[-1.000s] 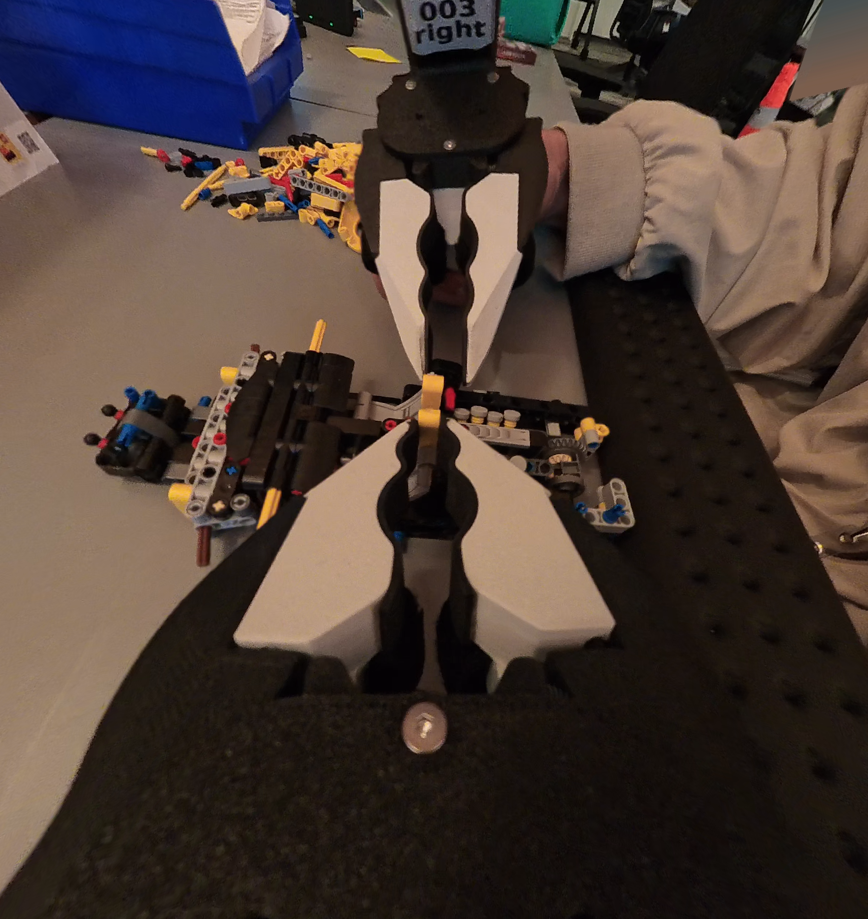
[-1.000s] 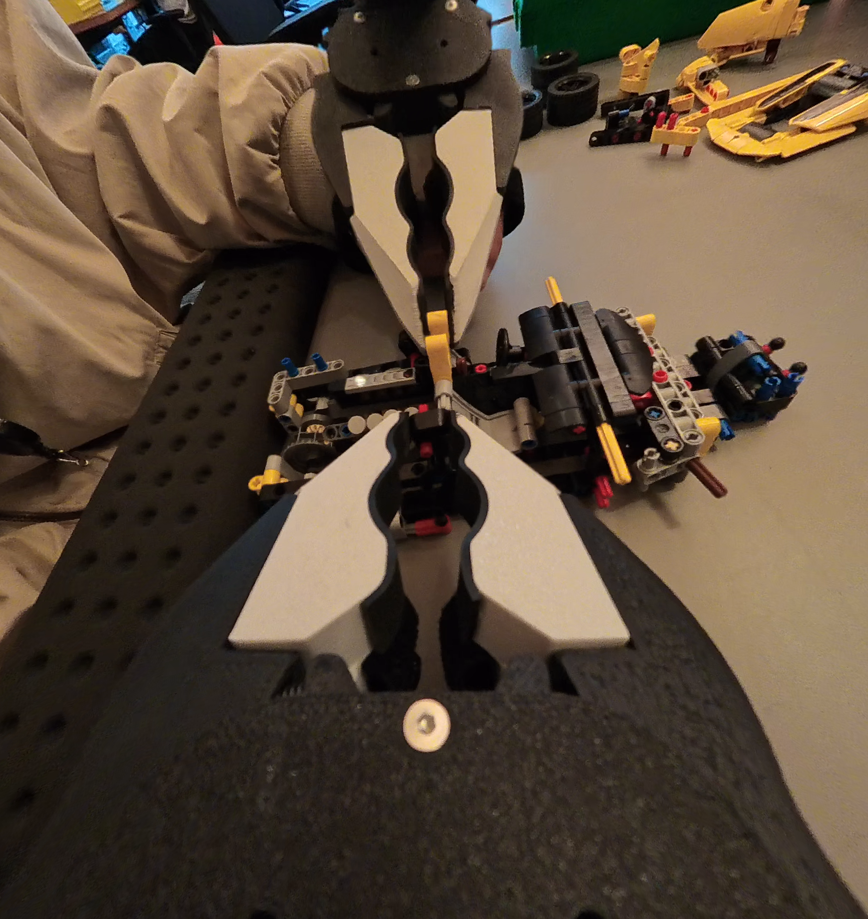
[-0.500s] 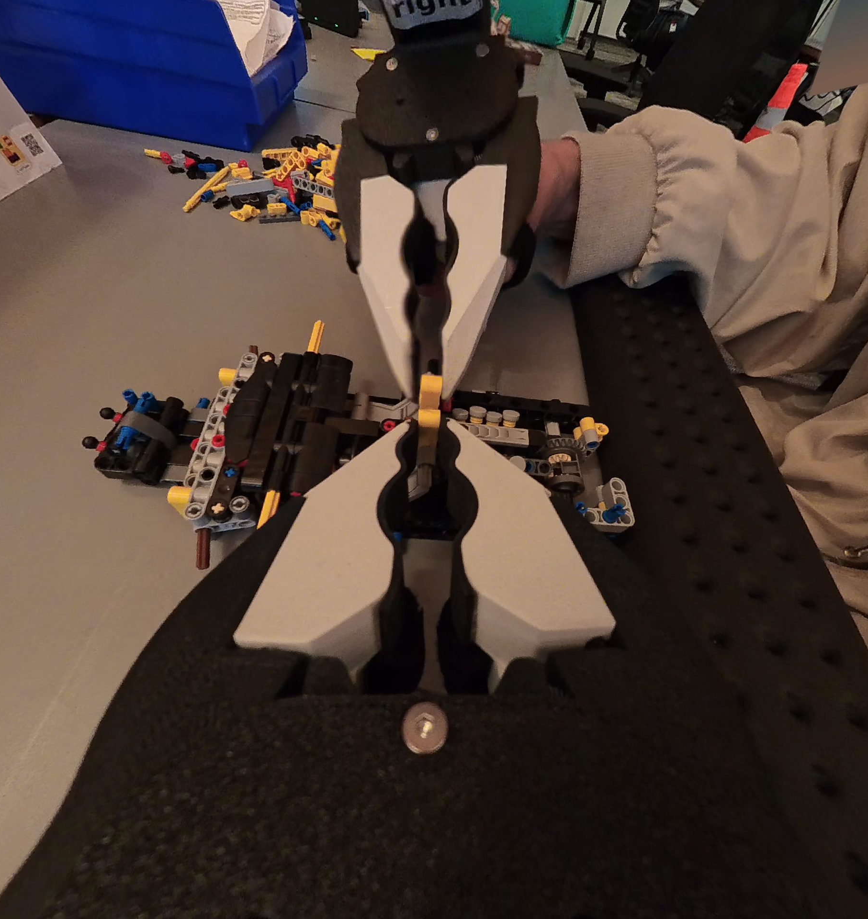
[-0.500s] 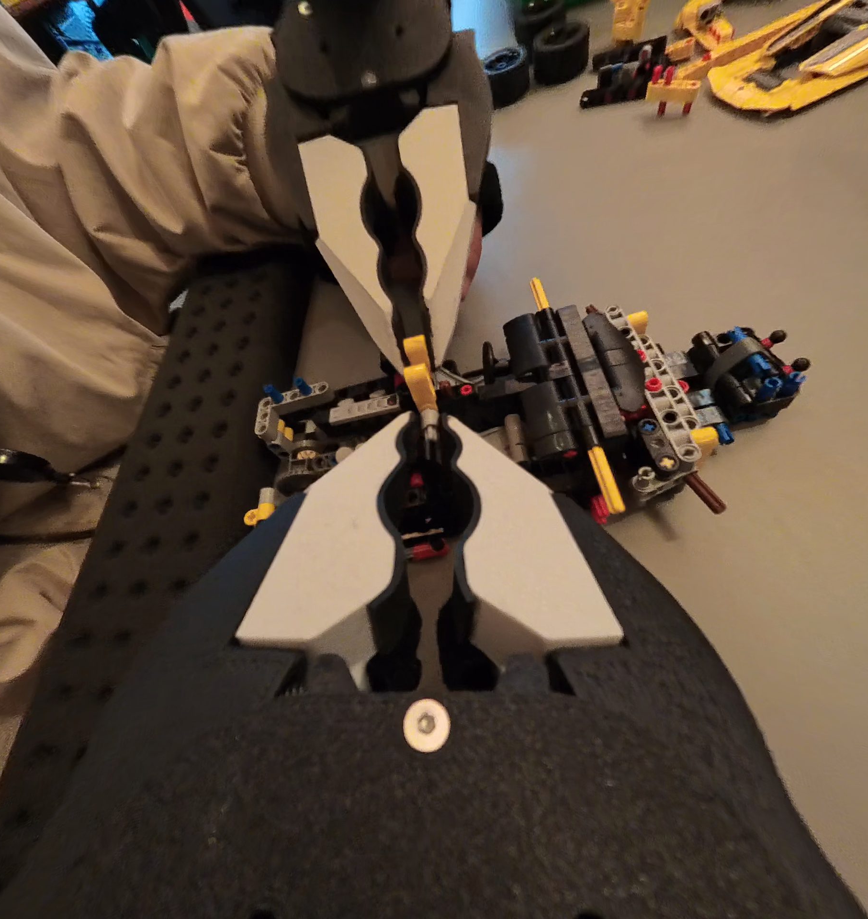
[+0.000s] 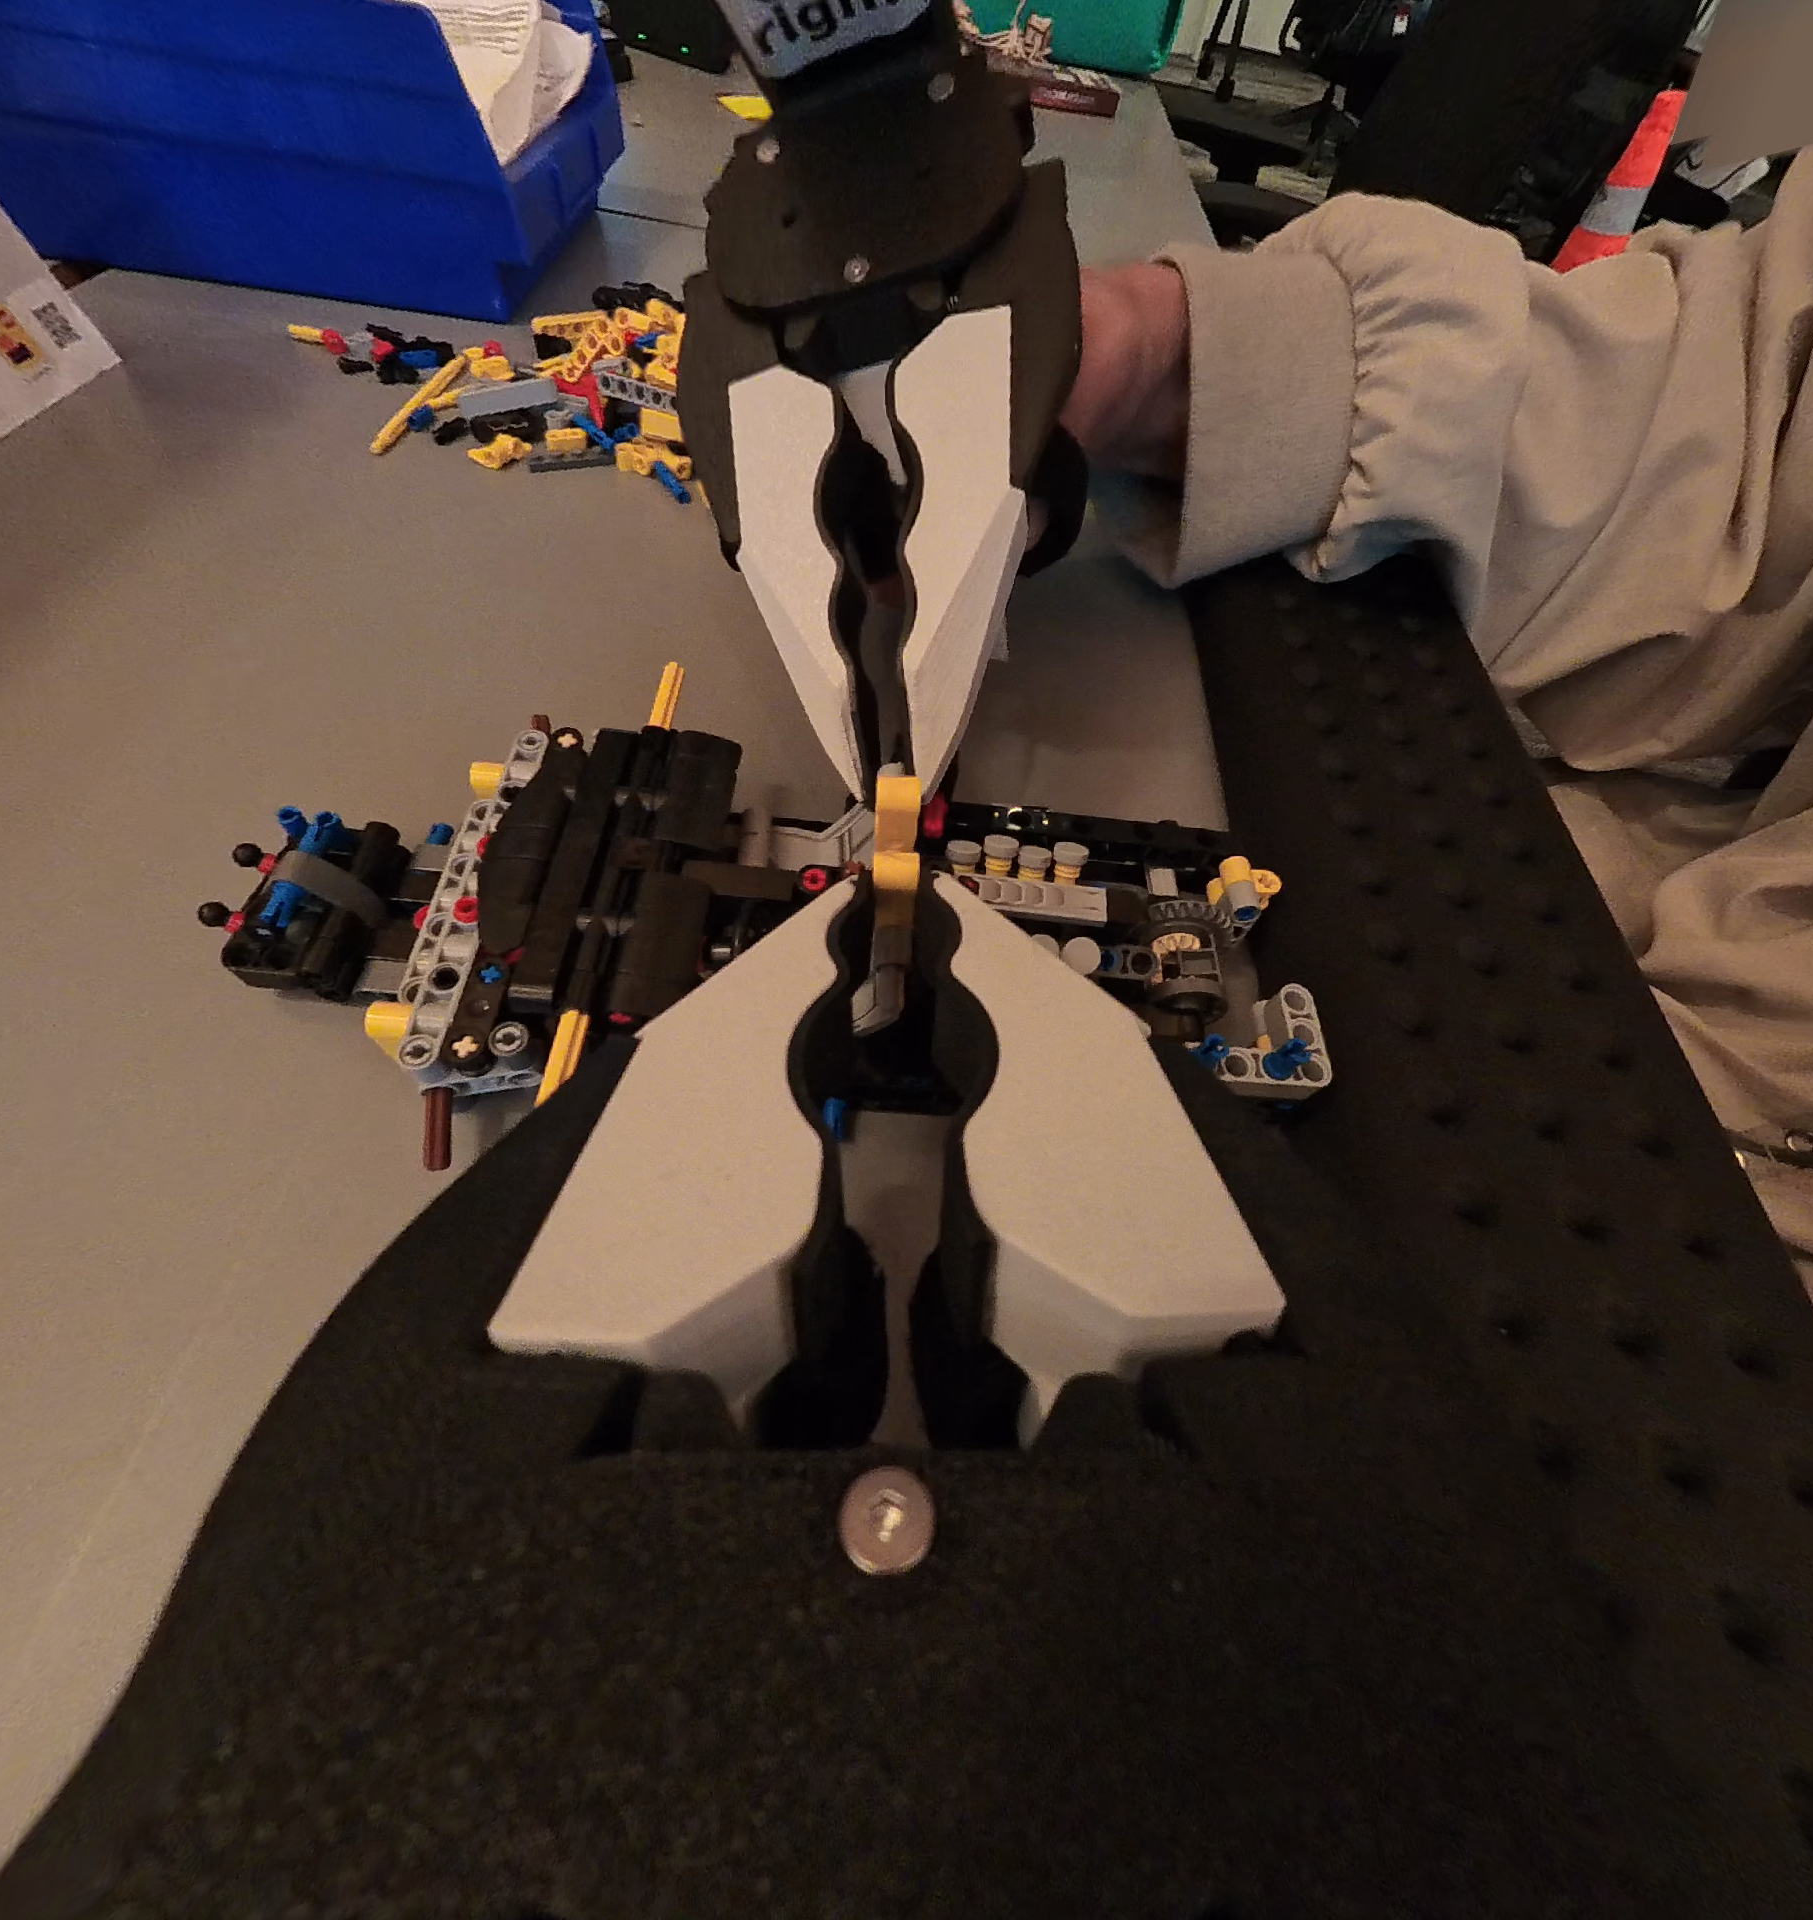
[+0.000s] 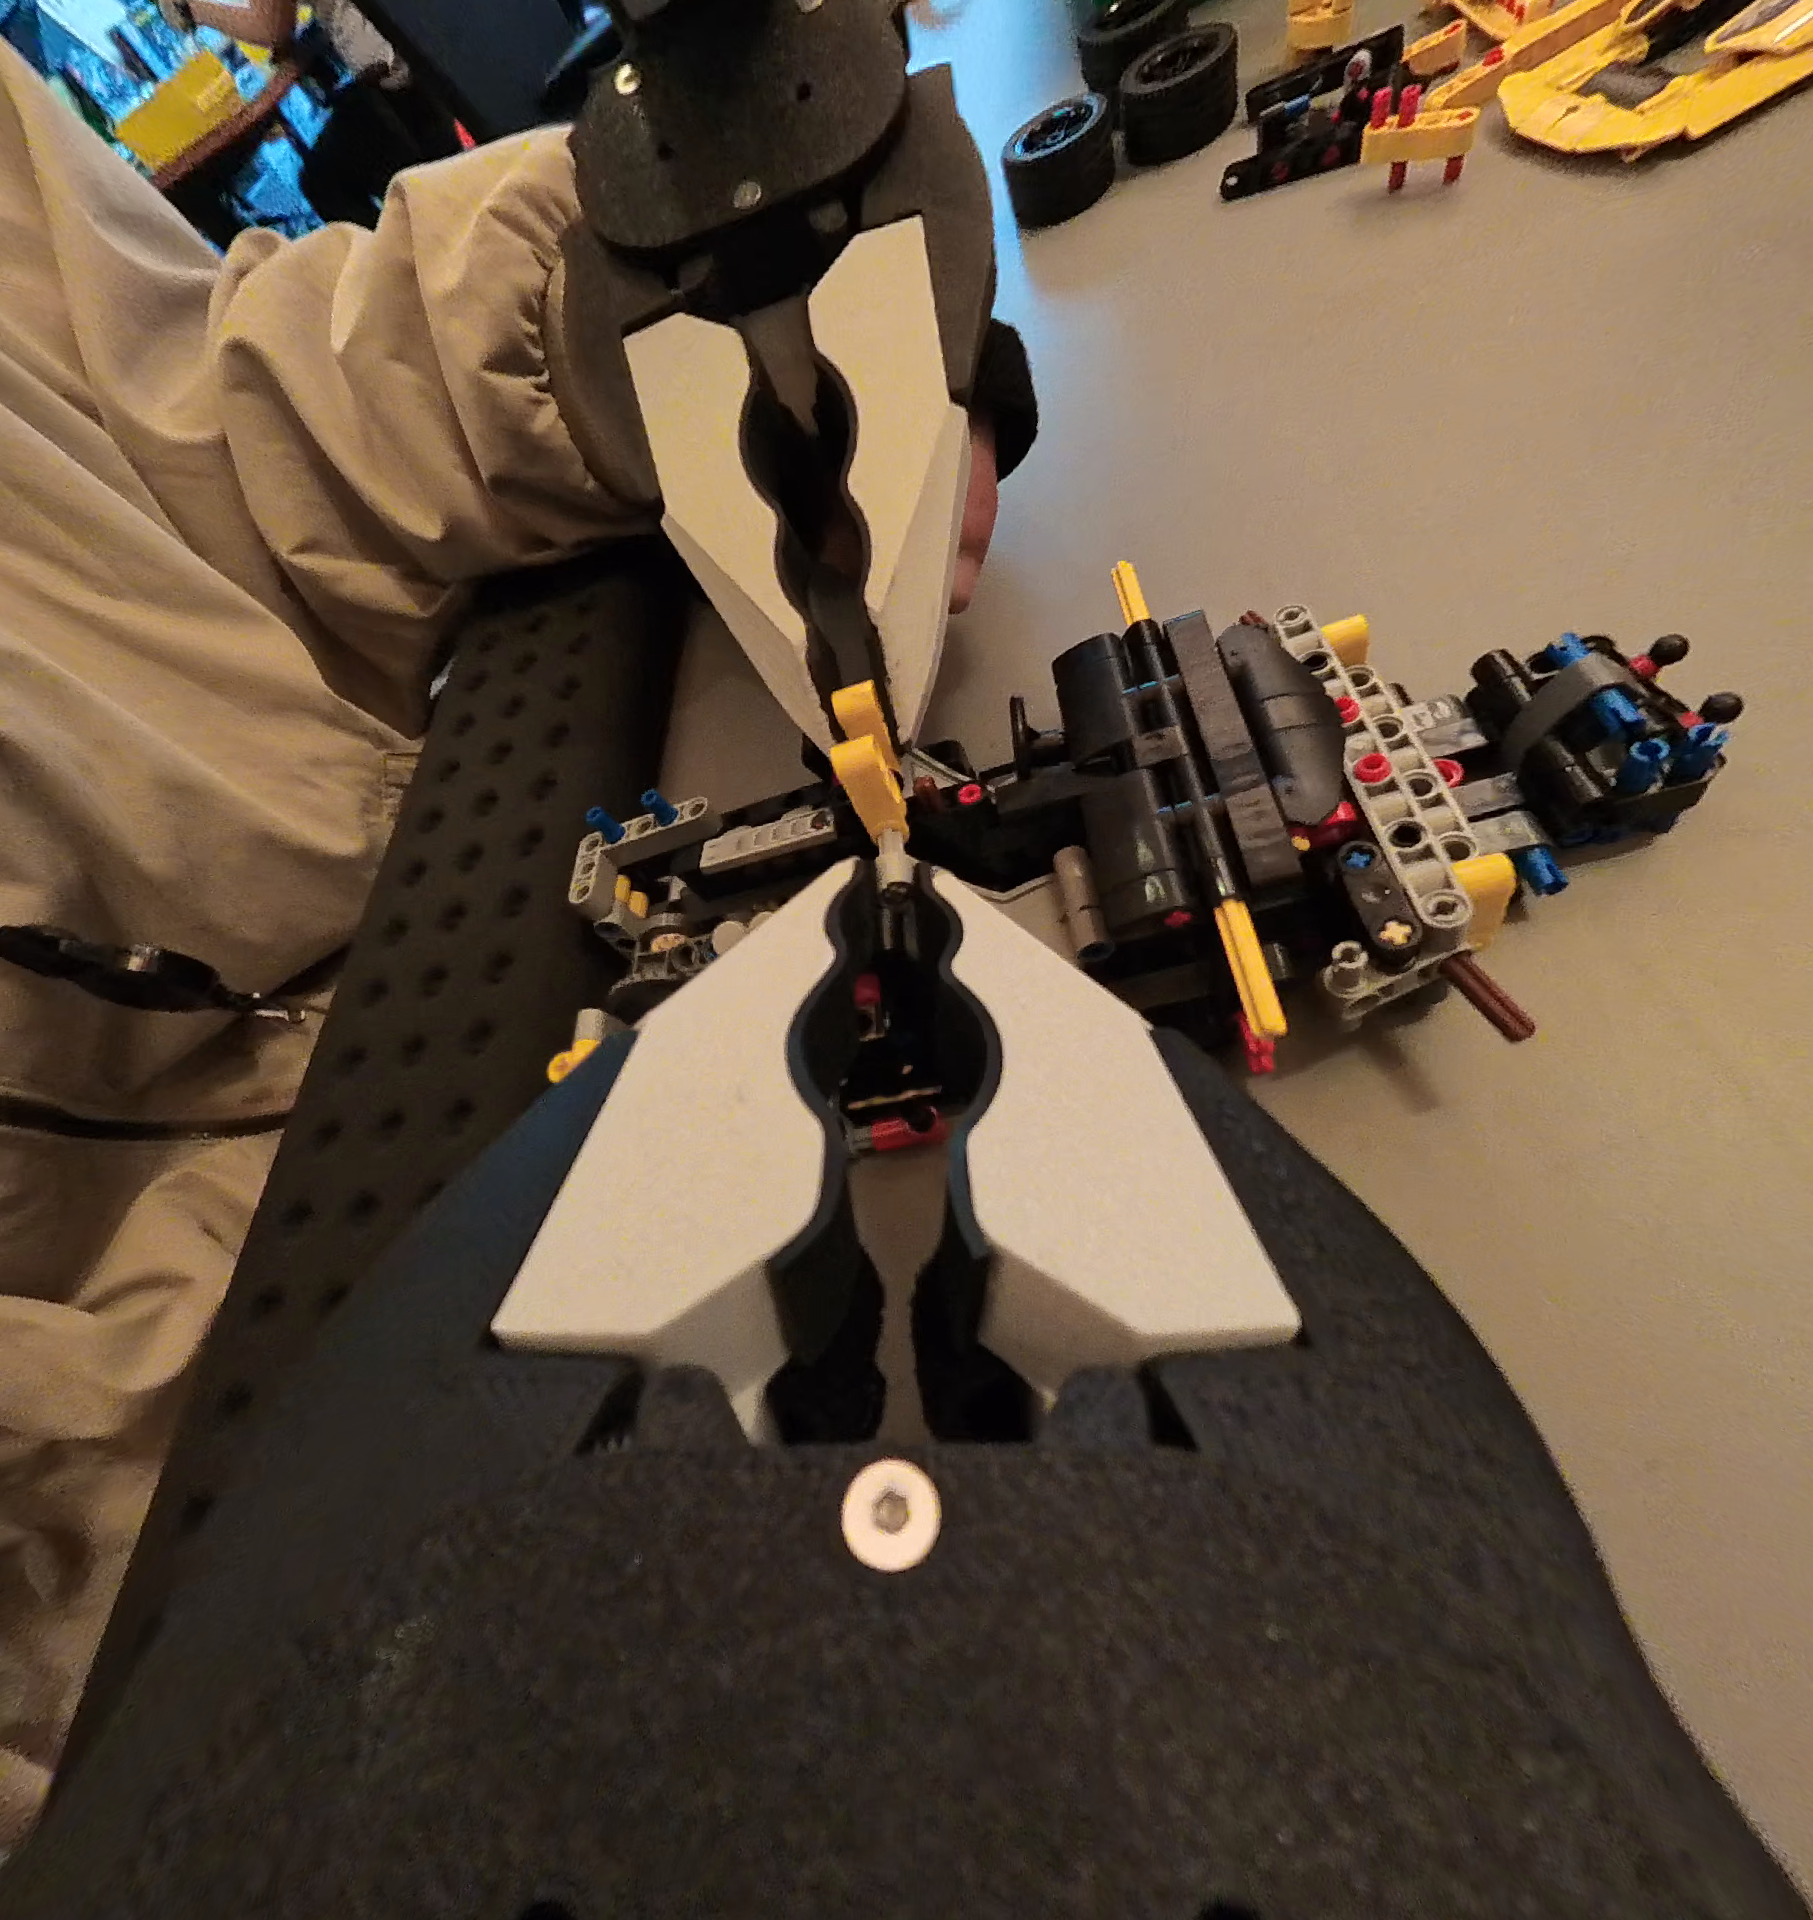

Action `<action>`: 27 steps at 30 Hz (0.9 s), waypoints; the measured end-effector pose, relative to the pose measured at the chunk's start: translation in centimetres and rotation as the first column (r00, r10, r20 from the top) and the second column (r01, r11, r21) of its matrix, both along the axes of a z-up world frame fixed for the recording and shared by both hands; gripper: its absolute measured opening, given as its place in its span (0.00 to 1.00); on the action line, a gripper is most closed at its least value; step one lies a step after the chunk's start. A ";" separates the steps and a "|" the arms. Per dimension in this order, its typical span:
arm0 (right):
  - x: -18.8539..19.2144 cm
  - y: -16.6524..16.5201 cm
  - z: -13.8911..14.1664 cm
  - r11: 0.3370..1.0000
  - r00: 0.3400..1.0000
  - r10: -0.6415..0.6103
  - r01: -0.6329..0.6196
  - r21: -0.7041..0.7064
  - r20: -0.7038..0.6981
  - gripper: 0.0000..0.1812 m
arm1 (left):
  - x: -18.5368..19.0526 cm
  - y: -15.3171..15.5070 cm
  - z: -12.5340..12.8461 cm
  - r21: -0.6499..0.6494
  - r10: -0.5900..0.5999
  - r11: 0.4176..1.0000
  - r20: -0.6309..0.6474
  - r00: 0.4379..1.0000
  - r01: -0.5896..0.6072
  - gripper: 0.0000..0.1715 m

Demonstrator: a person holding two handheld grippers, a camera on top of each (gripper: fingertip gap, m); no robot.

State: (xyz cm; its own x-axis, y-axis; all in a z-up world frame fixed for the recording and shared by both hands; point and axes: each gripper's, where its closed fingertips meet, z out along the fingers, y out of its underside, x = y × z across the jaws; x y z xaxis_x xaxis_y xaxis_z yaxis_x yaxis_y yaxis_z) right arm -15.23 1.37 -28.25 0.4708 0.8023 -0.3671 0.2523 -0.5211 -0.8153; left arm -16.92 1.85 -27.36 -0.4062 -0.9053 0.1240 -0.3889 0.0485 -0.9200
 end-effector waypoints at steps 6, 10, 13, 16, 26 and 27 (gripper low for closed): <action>0.8 -0.1 0.2 0.999 0.997 -0.023 0.020 -0.051 -0.070 0.10 | 0.0 0.0 0.0 -0.010 0.007 1.000 -0.003 1.000 -0.007 0.05; 1.1 -0.5 0.7 0.992 0.999 -0.035 0.037 0.118 -0.017 0.18 | 0.1 0.0 0.0 -0.010 0.013 1.000 -0.002 1.000 -0.013 0.05; 0.2 -1.0 -1.1 0.992 0.996 -0.005 -0.005 0.122 0.088 0.18 | 0.1 0.0 0.0 -0.019 0.012 1.000 -0.006 1.000 -0.012 0.05; 0.5 -0.6 -1.3 0.987 0.989 -0.030 0.007 0.158 0.147 0.10 | 0.1 -0.1 0.0 -0.006 0.008 1.000 -0.003 1.000 -0.008 0.05; 0.6 -1.0 -1.0 0.996 0.999 0.007 -0.012 0.090 0.052 0.08 | -0.1 -0.2 -0.1 -0.002 -0.010 1.000 -0.003 1.000 0.010 0.05; 0.6 -0.9 -1.0 0.998 0.999 -0.001 -0.002 0.071 0.043 0.08 | 0.0 -0.1 -0.1 -0.005 -0.007 1.000 -0.004 1.000 0.007 0.05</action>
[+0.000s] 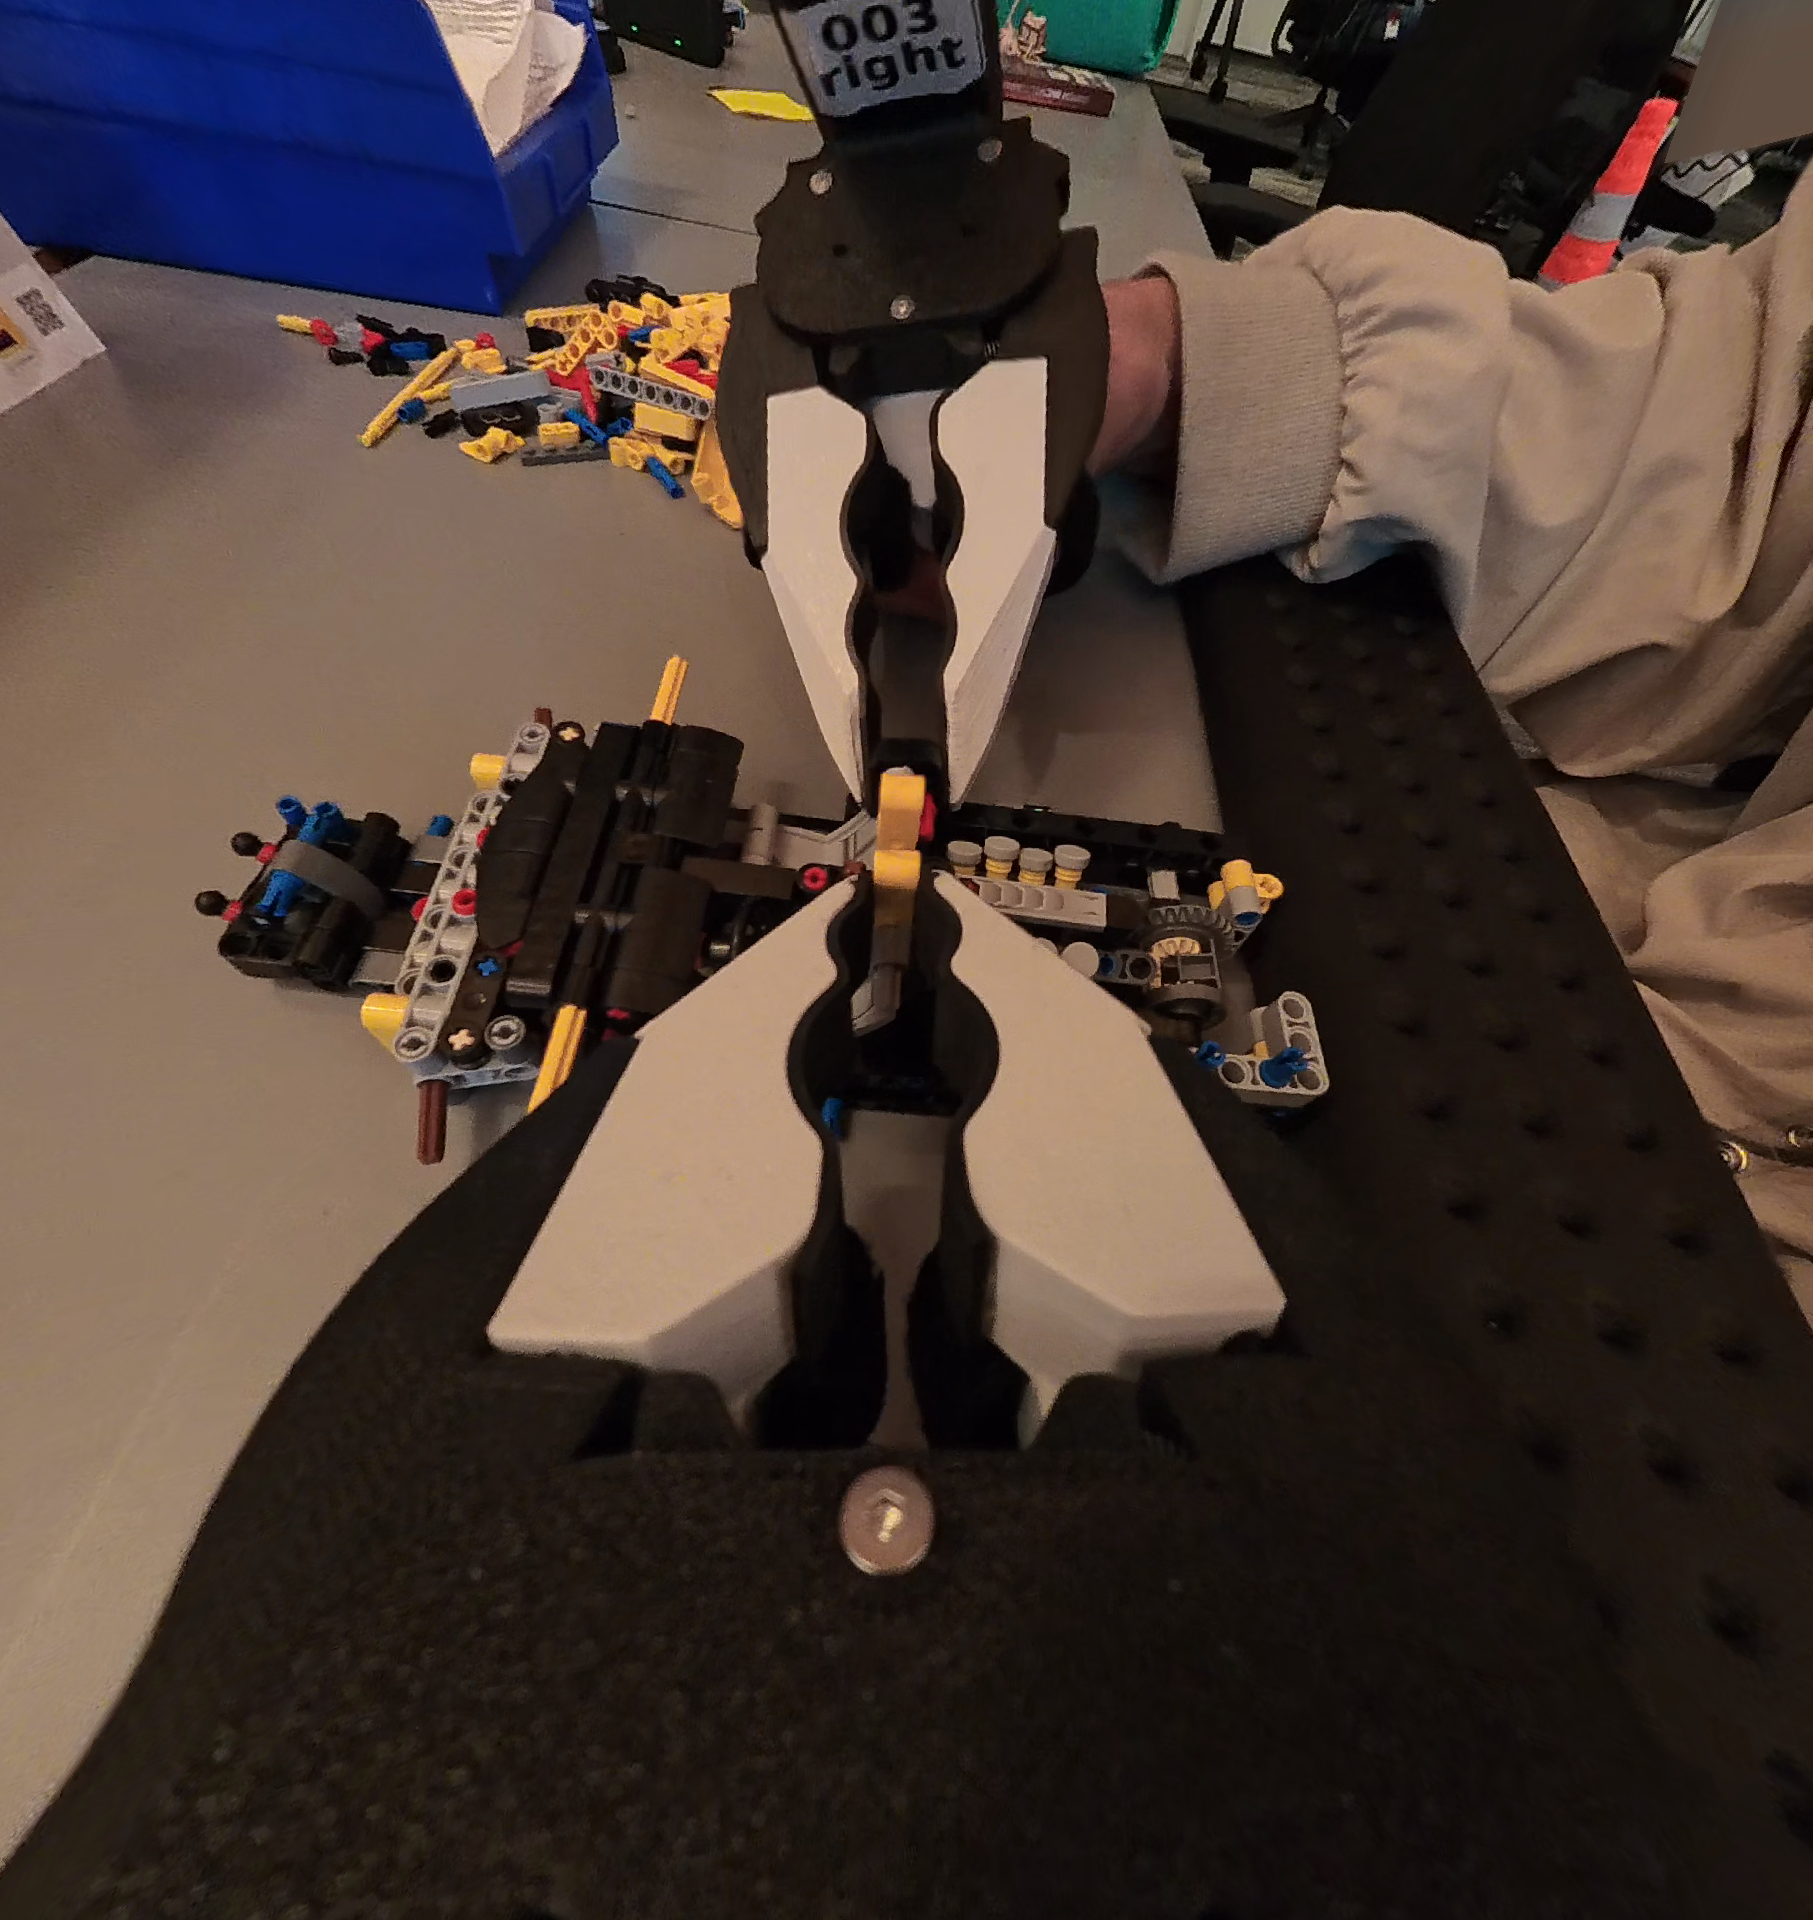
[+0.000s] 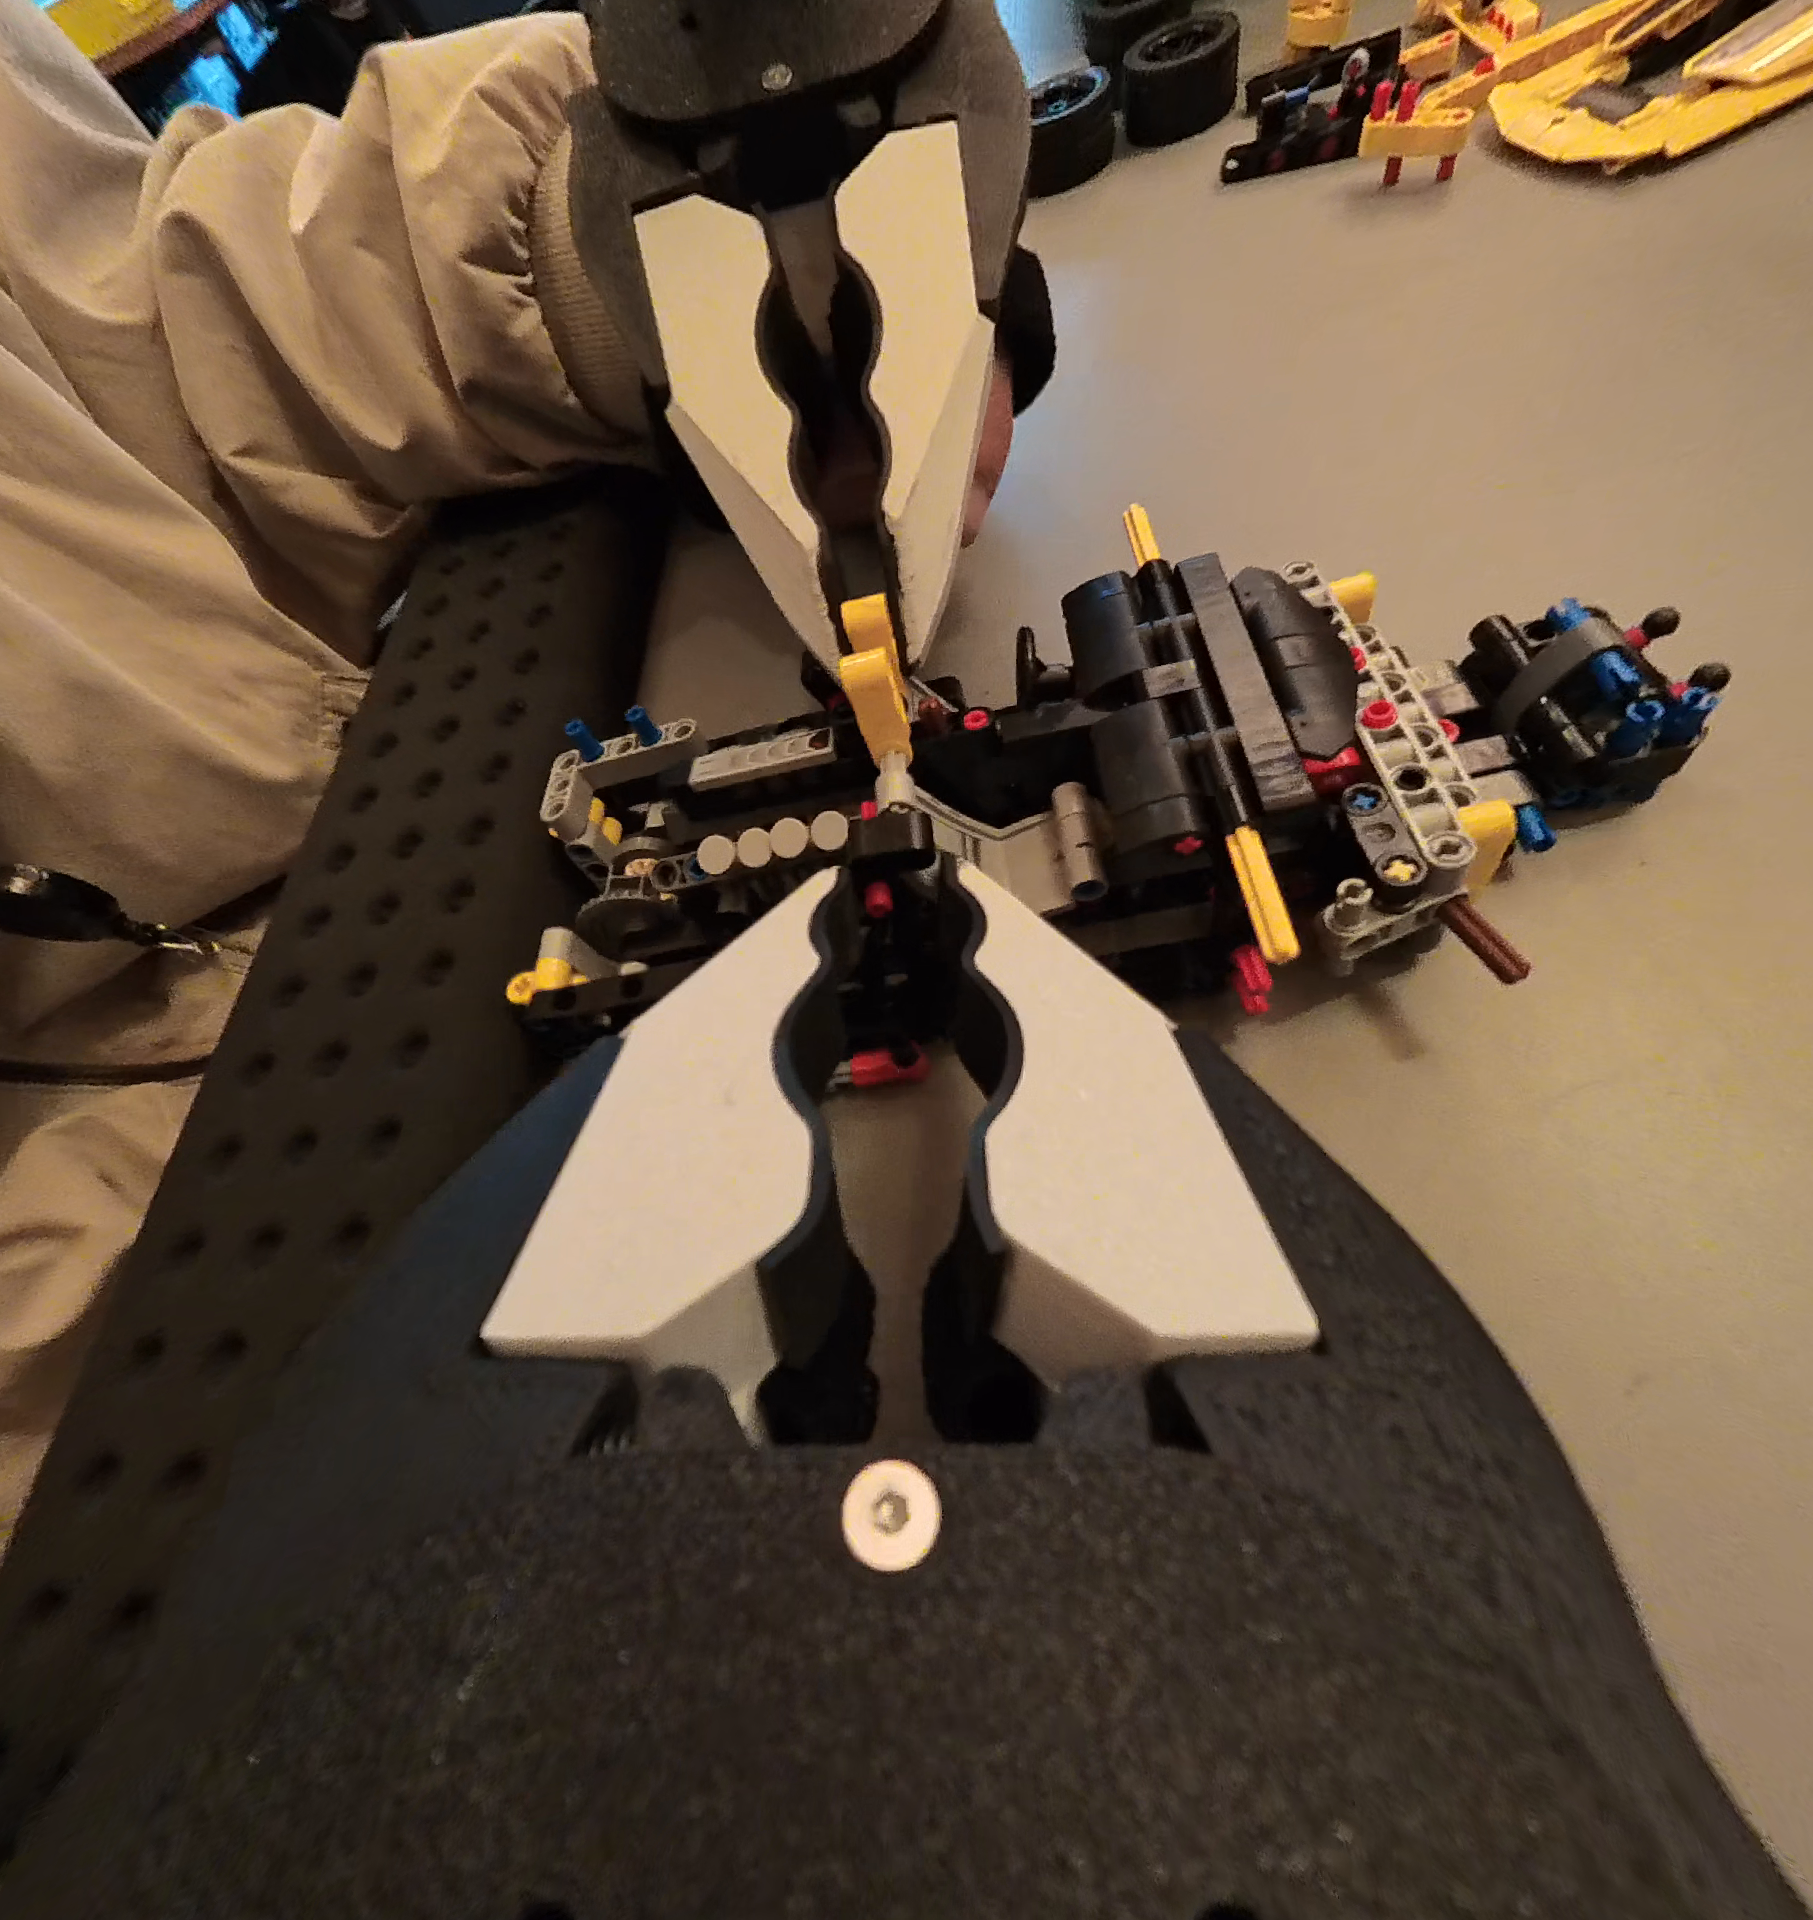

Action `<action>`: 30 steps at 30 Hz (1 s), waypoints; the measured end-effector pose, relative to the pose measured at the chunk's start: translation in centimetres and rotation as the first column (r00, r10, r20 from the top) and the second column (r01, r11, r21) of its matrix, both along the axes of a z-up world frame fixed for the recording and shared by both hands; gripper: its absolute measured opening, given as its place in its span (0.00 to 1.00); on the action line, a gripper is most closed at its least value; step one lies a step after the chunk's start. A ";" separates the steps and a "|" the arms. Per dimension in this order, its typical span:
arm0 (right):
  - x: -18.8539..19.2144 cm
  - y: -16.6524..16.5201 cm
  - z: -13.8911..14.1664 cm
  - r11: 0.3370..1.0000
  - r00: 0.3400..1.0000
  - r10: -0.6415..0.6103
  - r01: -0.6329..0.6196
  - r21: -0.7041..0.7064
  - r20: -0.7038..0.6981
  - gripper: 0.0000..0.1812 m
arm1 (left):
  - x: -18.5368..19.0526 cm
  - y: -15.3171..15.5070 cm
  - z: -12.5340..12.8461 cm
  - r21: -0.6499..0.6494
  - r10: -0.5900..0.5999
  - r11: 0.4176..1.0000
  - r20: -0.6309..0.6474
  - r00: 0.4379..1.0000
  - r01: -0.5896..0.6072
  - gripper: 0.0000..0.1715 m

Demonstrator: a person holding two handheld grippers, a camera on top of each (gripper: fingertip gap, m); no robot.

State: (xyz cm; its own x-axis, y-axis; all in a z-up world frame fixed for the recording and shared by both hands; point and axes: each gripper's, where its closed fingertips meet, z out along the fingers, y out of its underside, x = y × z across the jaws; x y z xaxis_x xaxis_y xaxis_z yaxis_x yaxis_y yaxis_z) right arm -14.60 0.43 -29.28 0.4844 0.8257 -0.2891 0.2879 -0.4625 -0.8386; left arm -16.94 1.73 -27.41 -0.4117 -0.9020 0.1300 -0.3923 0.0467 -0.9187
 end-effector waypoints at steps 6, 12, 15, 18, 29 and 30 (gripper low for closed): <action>0.4 -0.2 0.1 0.998 0.999 -0.024 0.021 -0.061 -0.044 0.12 | -0.6 1.0 0.8 -0.051 0.067 0.996 0.001 0.998 -0.066 0.18; 0.8 0.2 0.9 0.997 0.997 -0.068 0.069 0.034 -0.034 0.14 | -2.0 1.8 1.3 -0.058 0.075 0.996 0.012 0.997 -0.074 0.16; 0.7 0.3 0.3 0.998 0.998 -0.069 0.069 0.012 -0.005 0.14 | -2.2 0.4 0.8 -0.088 0.006 0.996 -0.021 1.000 -0.008 0.15; 0.4 0.4 0.4 0.998 0.998 -0.059 0.059 0.027 0.004 0.08 | -1.6 0.3 -0.6 -0.020 0.020 1.000 -0.059 0.998 -0.021 0.16; 1.2 2.7 1.7 0.981 0.990 -0.134 0.140 0.135 -0.051 0.15 | 0.7 1.5 -1.2 0.087 0.094 0.992 -0.045 0.995 -0.090 0.13; 1.1 2.8 1.7 0.984 0.990 -0.128 0.133 0.121 -0.055 0.15 | 0.7 1.5 -1.1 0.101 0.094 0.991 -0.037 0.995 -0.090 0.13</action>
State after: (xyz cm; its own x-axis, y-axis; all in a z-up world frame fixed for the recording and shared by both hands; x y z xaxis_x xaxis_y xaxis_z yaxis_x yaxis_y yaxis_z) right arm -13.50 3.21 -27.62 0.5787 0.7872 -0.2134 0.1910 -0.3852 -0.9028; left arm -16.21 3.20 -28.56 -0.3221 -0.9452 0.0534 -0.4372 0.0985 -0.8940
